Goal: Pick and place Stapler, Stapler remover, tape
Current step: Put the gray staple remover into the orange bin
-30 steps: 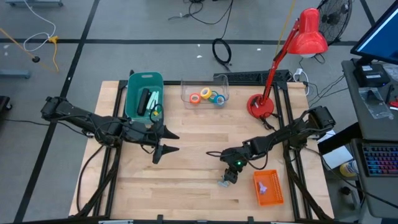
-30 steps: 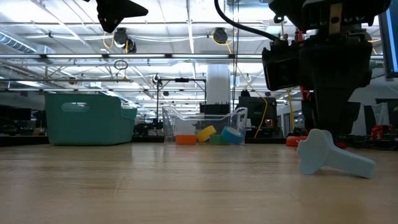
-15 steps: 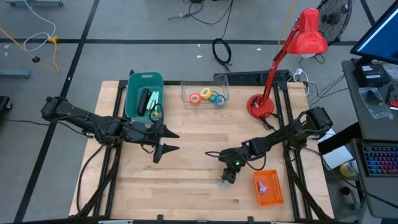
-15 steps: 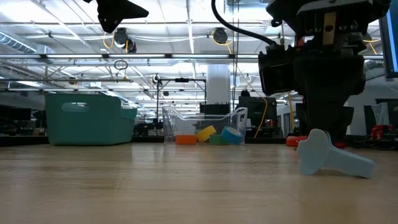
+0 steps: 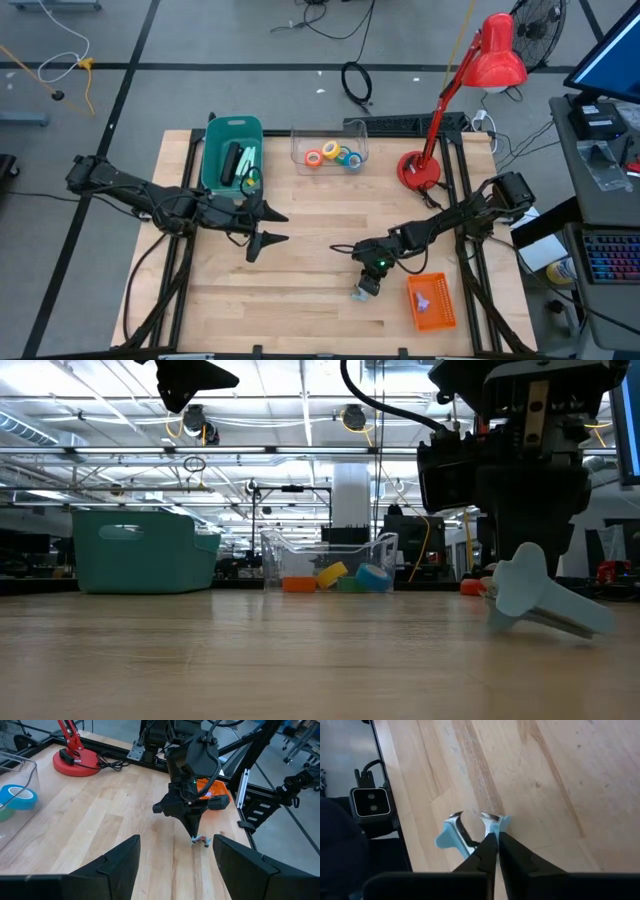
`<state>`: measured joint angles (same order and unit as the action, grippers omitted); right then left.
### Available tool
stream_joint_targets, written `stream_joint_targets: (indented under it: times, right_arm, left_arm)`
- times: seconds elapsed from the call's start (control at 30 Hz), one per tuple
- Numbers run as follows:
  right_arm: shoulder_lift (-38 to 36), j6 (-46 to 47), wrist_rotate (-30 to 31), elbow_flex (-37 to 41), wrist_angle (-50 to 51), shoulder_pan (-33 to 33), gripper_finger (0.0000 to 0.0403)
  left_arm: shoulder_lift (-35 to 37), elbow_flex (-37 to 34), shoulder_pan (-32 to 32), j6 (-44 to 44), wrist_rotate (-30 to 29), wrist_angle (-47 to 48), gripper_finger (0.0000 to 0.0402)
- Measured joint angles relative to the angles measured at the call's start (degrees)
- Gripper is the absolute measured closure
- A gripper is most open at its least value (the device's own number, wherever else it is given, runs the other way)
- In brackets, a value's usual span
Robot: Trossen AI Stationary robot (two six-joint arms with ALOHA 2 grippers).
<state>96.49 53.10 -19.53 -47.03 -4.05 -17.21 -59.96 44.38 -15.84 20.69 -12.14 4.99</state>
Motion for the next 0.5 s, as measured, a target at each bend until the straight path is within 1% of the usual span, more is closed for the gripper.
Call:
stream_joint_targets:
  times: [0.07, 0.37, 0.5]
  right_arm:
    - [0.0, 0.0, 0.1, 0.0, 0.0, 0.0, 0.0399]
    - [-0.1, 0.1, 0.2, 0.0, 0.3, 0.0, 0.0401]
    - [-1.5, 0.2, 0.0, 0.0, 0.6, 0.0, 0.0401]
  left_arm:
    - [0.0, 0.0, 0.0, 0.0, 0.0, 0.0, 0.0149]
    - [0.0, 0.0, 0.0, 0.0, 0.0, 0.0, 0.0149]
    - [0.0, 0.0, 0.0, 0.0, 0.0, 0.0, 0.0149]
